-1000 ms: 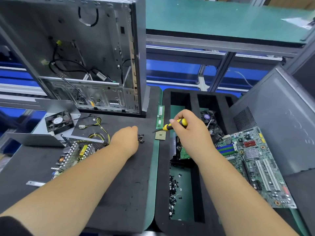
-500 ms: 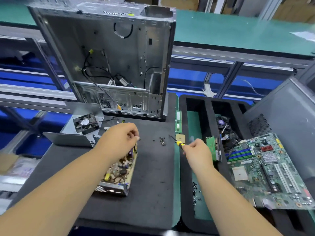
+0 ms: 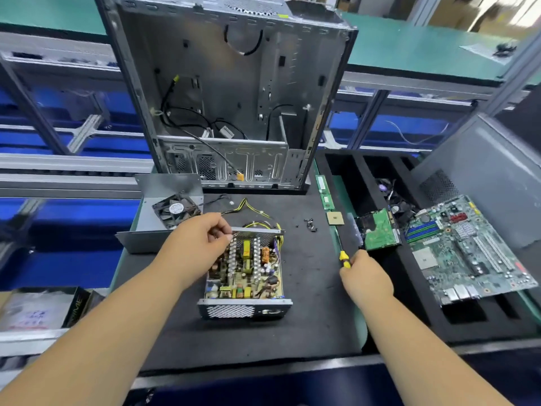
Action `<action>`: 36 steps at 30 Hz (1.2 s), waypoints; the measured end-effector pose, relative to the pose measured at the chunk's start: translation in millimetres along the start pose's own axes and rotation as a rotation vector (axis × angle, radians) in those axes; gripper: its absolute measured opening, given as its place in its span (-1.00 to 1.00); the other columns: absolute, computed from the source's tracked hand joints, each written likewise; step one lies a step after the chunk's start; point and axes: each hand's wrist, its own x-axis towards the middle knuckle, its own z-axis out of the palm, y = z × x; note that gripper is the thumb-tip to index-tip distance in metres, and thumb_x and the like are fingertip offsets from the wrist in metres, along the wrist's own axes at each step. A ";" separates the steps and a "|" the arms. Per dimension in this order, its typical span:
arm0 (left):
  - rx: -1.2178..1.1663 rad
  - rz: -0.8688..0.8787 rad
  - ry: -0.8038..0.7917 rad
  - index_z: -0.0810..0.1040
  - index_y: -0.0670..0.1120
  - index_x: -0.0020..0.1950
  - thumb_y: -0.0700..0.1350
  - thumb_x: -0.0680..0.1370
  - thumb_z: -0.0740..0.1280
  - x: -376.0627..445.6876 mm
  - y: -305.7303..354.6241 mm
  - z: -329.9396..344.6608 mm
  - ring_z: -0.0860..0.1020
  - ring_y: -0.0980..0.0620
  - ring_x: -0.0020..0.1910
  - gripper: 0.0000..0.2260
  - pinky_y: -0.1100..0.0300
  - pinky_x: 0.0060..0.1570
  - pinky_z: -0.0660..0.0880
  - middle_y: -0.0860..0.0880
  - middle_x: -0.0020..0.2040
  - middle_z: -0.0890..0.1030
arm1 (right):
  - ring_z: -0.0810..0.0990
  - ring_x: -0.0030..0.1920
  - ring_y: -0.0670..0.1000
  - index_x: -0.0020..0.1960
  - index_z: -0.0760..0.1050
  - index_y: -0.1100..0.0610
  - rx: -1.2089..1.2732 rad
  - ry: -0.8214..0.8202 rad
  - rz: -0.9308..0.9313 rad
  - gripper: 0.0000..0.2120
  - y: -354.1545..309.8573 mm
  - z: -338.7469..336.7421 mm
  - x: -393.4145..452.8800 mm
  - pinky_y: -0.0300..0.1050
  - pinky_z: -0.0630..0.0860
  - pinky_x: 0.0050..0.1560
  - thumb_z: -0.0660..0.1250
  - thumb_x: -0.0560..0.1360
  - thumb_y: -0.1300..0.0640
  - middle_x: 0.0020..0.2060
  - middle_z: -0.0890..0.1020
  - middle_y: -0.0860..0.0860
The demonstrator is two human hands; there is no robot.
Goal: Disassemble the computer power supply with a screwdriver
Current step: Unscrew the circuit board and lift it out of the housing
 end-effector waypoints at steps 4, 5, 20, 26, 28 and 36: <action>-0.024 -0.033 0.021 0.57 0.09 -0.16 -0.16 0.52 0.40 -5.2 -18.8 -4.9 0.46 0.15 -0.32 -0.85 0.17 -0.17 0.50 0.10 -0.26 0.57 | 0.57 0.07 0.22 0.14 0.41 0.19 -0.071 -0.029 0.001 -0.76 -2.3 -3.2 -1.5 -0.02 0.46 -0.08 0.25 0.56 0.05 0.07 0.58 0.15; -0.034 -0.047 0.027 0.57 0.09 -0.14 -0.17 0.52 0.39 -6.5 -22.9 -5.4 0.46 0.13 -0.32 -0.86 0.17 -0.16 0.50 0.09 -0.24 0.57 | 0.57 0.06 0.22 0.14 0.42 0.19 -0.076 -0.036 0.007 -0.75 -3.5 -4.5 -2.0 0.00 0.49 -0.04 0.25 0.56 0.05 0.07 0.59 0.15; 0.065 -0.210 -0.178 0.52 0.01 0.20 -0.22 0.46 0.28 -7.3 -75.5 7.2 0.53 0.07 -0.17 -0.67 0.05 0.03 0.53 0.10 -0.11 0.57 | 0.58 -0.02 0.09 0.30 0.26 0.15 -0.122 -0.212 -0.197 -0.08 -177.3 23.3 -90.9 -0.09 0.35 -0.30 0.25 0.28 -0.56 0.00 0.51 0.01; 0.100 -0.091 -0.222 0.46 0.05 0.38 -0.12 0.51 0.34 -3.8 -86.3 9.8 0.51 0.07 -0.15 -0.58 0.05 0.03 0.53 0.12 -0.04 0.52 | 0.53 -0.09 0.11 0.05 0.17 0.11 -0.112 -0.102 -0.158 -0.37 -180.6 36.8 -94.2 -0.08 0.36 -0.23 0.42 0.32 -0.27 -0.03 0.46 0.00; 0.124 -0.038 -0.236 0.41 0.04 0.44 -0.08 0.52 0.37 -5.6 -90.7 12.7 0.48 0.07 -0.11 -0.52 0.07 0.06 0.52 0.10 0.01 0.46 | 0.48 -0.14 0.11 0.03 0.21 0.09 -0.082 -0.068 -0.180 -0.41 -177.1 35.2 -94.8 -0.07 0.36 -0.24 0.38 0.30 -0.27 -0.08 0.45 -0.03; 0.151 0.059 -0.248 0.37 -0.02 0.49 -0.07 0.52 0.40 -10.5 -101.3 17.9 0.46 -0.03 0.16 -0.45 0.04 0.21 0.45 -0.01 0.17 0.45 | 0.43 -0.31 -0.05 -0.09 0.24 0.03 -0.004 0.012 -0.242 -0.50 -164.1 31.9 -99.7 -0.12 0.24 -0.41 0.32 0.24 -0.29 -0.25 0.43 -0.09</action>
